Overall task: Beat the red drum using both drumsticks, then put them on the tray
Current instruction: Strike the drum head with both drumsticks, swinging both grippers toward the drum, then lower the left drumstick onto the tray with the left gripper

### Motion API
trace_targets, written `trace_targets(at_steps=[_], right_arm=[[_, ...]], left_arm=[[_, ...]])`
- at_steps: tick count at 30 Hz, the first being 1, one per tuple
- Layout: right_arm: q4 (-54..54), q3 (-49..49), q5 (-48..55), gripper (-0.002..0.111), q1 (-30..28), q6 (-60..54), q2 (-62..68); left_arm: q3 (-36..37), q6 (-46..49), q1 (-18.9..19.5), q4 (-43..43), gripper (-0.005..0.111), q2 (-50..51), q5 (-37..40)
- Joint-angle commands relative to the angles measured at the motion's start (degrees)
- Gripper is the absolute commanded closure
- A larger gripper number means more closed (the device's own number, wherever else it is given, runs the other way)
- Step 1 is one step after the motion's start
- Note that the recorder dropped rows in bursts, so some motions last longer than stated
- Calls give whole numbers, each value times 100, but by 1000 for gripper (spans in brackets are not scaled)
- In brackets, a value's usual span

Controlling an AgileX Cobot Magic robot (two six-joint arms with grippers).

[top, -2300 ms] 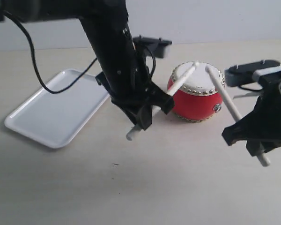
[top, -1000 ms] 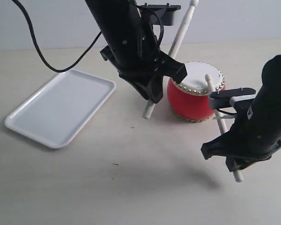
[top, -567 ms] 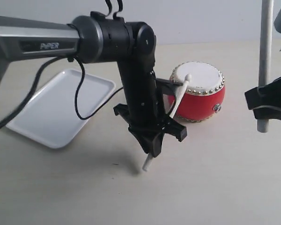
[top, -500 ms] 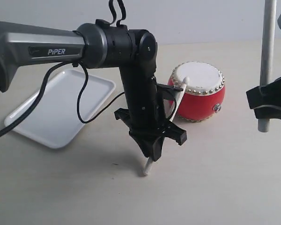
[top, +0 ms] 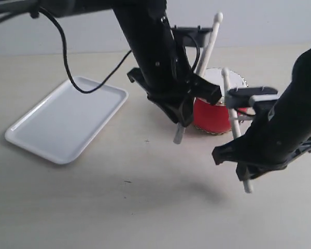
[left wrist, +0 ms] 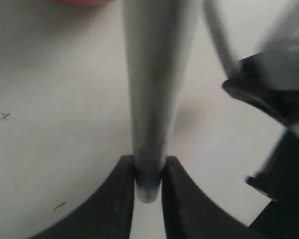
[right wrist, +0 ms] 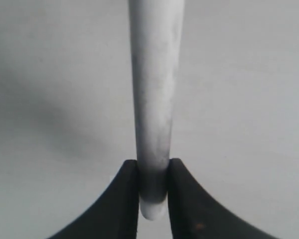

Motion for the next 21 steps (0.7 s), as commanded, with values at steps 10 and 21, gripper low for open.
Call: trace_targets(at_steps=[10,21], right_arm=[[546,-592,949,108,-20,-199,-1481],[652,-592,931,108,-20,-199,-2880]], left_arm=[[-36,-114,-10,512,107,-1069,18],[1081,-114,185,1119,107,-1810,18]])
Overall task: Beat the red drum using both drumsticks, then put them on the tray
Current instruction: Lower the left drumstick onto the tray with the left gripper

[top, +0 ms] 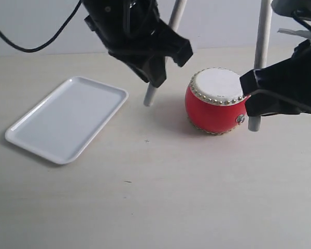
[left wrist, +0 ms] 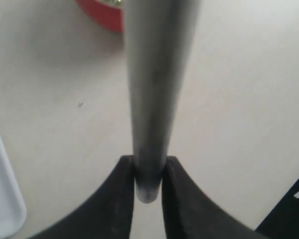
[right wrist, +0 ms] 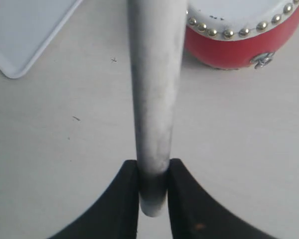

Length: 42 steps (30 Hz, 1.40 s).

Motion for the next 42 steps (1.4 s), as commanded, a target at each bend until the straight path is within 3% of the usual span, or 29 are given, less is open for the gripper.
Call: trace_targets(at_steps=[1,9,16,31,42], right_arm=[[184,-37,120,108,-20,-57,-176],[315,-37,231,108,-20,-87,-187],[338,-37,226,108,-20,-99,-187],[338,-25,267,108,-20,-97,-177],[338,-25,265,108,-20,-248,-26]], left_arm=[[771,-10,268,214,107,-258,-17],[1959,170,1458,203,107,-292,-17],[2101,732,2214,203,107,-292,-17],[2090,1383,2376,582,107,348,-17],[1118,1362,2376,459,107,862,-17]])
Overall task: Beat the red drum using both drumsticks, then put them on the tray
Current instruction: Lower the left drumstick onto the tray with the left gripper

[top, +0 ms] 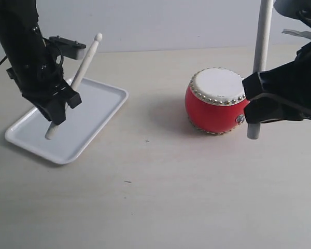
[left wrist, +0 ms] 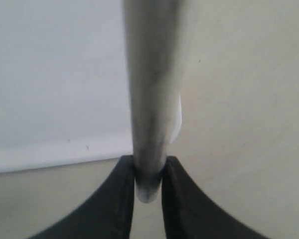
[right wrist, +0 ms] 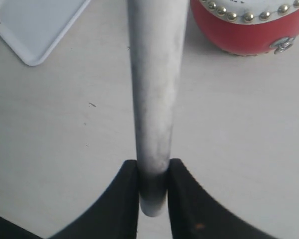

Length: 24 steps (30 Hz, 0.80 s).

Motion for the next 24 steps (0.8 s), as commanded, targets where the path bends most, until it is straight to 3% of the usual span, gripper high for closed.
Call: trace_targets(at_steps=[1,15,24], right_arm=[[19,-17,-27,108,-20,-94,144],[7,-17,-43,108,-20,-94,170],[7,-17,-43,108,-20,-118,170]], left_arm=[[-461,12,16,-109,107,162,-7],[-575,12,16,-542,107,919,-7],[-575,-83,16,-292,107,1308,-7]])
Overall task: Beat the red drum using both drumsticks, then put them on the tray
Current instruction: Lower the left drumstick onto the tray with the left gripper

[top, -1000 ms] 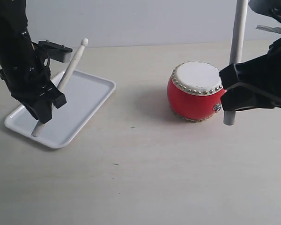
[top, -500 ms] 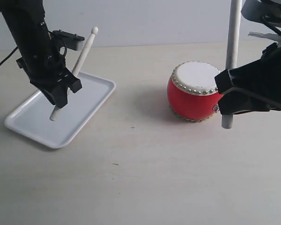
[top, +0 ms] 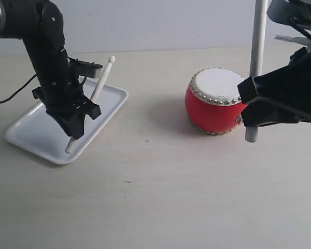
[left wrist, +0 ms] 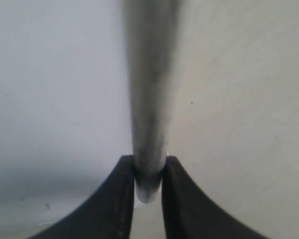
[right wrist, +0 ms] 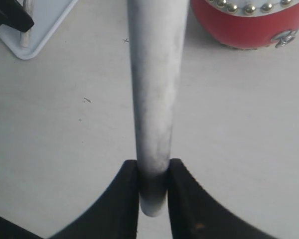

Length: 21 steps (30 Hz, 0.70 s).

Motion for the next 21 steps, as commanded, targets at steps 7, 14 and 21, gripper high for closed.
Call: trace_targets(at_steps=[7,14,21], right_arm=[[7,-17,-43,108,-20,-147,14],[-4,-17,-43,108,-20,-158,34],[-28,-17,-64,108,-20,-158,96]], left_arm=[[-37,-364,117,1384,107,96,-7],[-37,-385,872,1407,107,51,-7],[-37,-294,1087,1218,107,51,-144]])
